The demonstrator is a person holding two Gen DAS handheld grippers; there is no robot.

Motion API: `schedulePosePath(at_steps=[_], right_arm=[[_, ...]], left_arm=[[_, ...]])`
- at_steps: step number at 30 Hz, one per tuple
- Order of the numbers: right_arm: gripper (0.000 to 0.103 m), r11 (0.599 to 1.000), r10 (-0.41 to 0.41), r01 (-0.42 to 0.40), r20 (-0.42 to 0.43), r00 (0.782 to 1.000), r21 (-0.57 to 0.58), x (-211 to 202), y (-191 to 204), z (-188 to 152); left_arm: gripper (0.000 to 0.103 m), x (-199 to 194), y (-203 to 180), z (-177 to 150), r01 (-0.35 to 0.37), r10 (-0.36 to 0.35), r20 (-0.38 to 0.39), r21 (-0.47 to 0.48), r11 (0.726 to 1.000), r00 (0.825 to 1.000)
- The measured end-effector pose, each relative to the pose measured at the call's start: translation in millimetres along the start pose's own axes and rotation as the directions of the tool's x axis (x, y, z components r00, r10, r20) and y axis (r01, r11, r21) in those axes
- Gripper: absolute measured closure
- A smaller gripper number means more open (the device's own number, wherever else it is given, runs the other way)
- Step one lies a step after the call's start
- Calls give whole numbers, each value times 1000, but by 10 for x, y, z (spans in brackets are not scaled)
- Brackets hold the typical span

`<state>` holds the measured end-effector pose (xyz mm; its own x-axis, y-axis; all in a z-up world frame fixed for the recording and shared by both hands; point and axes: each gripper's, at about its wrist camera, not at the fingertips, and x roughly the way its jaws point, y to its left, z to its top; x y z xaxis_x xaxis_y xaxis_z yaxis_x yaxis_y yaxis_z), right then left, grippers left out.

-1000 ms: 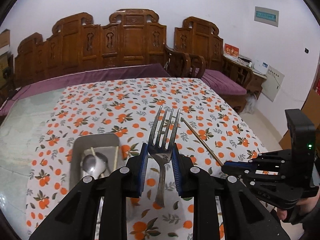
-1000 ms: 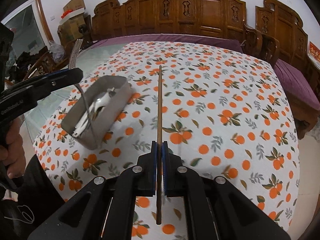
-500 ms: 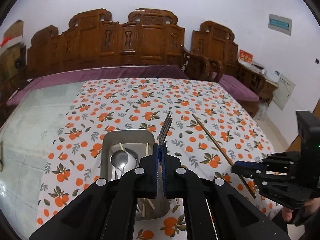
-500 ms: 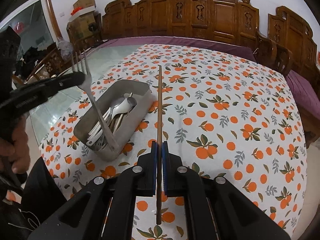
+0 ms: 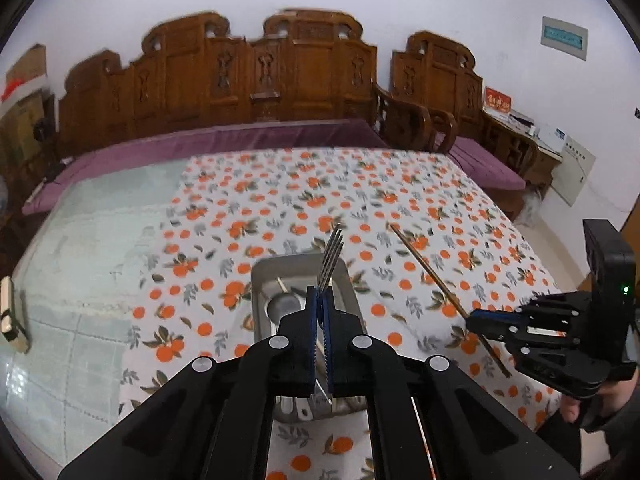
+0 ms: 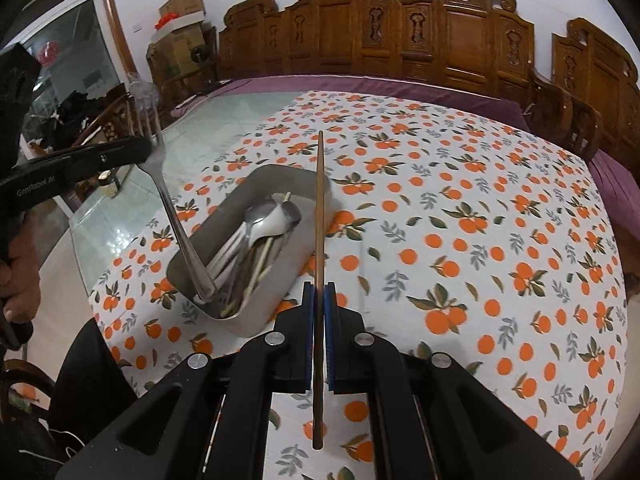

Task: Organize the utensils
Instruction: 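Lower the metal fork into the tray with the left tool and release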

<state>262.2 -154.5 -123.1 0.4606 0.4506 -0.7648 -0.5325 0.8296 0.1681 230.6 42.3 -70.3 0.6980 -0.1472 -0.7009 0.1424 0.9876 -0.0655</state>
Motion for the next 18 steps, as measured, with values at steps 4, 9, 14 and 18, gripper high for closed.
schedulePosePath(at_steps=[4,9,14,18], right_arm=[[97,1000,13,-13,-4,1000,-2,58,81,39],[97,1000,19,-19,-5,1000,2,92,128,90],[97,1000,16,-16,-8,1000,13,114,121,119],[97,999,14,-14,-13,1000,30,156,75,145]], left_arm=[[101,214,30,-56,-27,29,-74,28,999,997],[101,579,38,-119,-15,20,-144,37,999,989],[101,825,55,-35,-5,10,-159,34,999,987],[101,1052,107,12,6,-3,-181,15,1000,983]])
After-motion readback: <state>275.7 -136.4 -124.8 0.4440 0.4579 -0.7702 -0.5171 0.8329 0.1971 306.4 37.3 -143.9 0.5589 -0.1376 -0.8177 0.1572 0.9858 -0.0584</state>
